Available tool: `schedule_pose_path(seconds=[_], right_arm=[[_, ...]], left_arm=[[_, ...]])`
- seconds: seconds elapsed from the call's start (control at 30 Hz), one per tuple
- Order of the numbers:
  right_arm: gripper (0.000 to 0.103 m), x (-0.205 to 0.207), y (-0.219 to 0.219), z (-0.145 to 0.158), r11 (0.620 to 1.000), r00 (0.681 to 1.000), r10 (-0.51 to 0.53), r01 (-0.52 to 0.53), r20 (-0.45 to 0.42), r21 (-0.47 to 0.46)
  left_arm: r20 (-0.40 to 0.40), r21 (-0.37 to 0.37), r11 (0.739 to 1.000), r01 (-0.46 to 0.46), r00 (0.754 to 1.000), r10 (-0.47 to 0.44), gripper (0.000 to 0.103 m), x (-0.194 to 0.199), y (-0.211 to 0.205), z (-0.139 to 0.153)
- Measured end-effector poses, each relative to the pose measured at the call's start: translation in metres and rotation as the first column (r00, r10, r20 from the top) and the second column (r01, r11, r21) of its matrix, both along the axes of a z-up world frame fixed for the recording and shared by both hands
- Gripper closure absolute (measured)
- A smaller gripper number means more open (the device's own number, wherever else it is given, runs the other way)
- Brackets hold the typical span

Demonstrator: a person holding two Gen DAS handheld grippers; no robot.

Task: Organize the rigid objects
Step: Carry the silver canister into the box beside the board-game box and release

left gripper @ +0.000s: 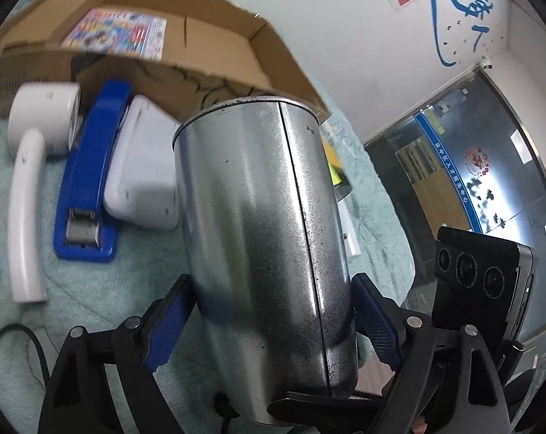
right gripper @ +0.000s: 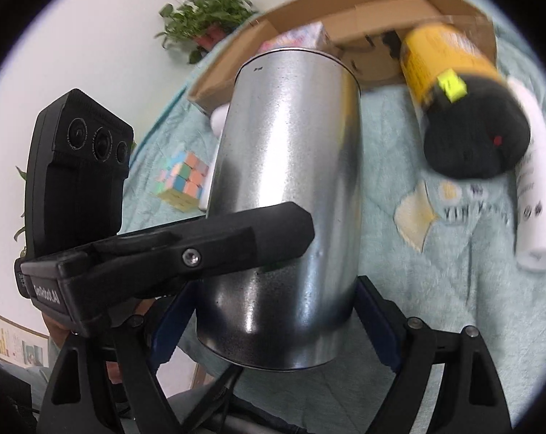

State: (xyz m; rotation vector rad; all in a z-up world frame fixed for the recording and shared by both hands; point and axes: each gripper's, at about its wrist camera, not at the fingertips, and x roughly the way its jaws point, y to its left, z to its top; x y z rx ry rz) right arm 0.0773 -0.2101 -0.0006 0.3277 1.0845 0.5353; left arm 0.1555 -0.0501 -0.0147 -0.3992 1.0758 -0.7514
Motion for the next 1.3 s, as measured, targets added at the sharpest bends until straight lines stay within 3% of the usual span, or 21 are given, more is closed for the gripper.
schedule_pose_path(seconds=[0.17,0.33,0.73,0.9,1.03,1.3], right_arm=[[0.017,0.005,0.004,0.033,0.999,0.991,-0.005,0.011,0.136,-0.041],[0.017,0.021,0.008,0.067,0.997,0.966,-0.005,0.026,0.258,-0.079],[0.018,0.083,0.014,0.117,0.989,0.916,0.053,0.006,0.397,-0.146],[0.018,0.119,0.01,0.129,0.987,0.913,0.059,0.008,0.403,-0.163],[0.018,0.162,0.006,0.129,0.99,0.942,0.029,0.018,0.334,-0.137],[0.018,0.233,0.002,0.097,0.996,0.987,0.03,-0.017,0.155,-0.088]], left_arm=[[0.11,0.005,1.0,0.018,0.994,-0.019,0.018,0.005,0.002,0.038],[0.237,0.031,0.999,0.026,0.971,-0.033,0.019,0.02,-0.002,0.084],[0.364,0.054,0.999,-0.001,0.931,-0.019,0.019,0.084,-0.001,0.168],[0.376,0.053,0.998,-0.016,0.927,-0.006,0.019,0.118,-0.004,0.194],[0.344,0.084,0.996,-0.022,0.939,-0.008,0.019,0.163,-0.012,0.196],[0.21,0.114,0.993,-0.032,0.978,0.008,0.019,0.245,-0.017,0.153]])
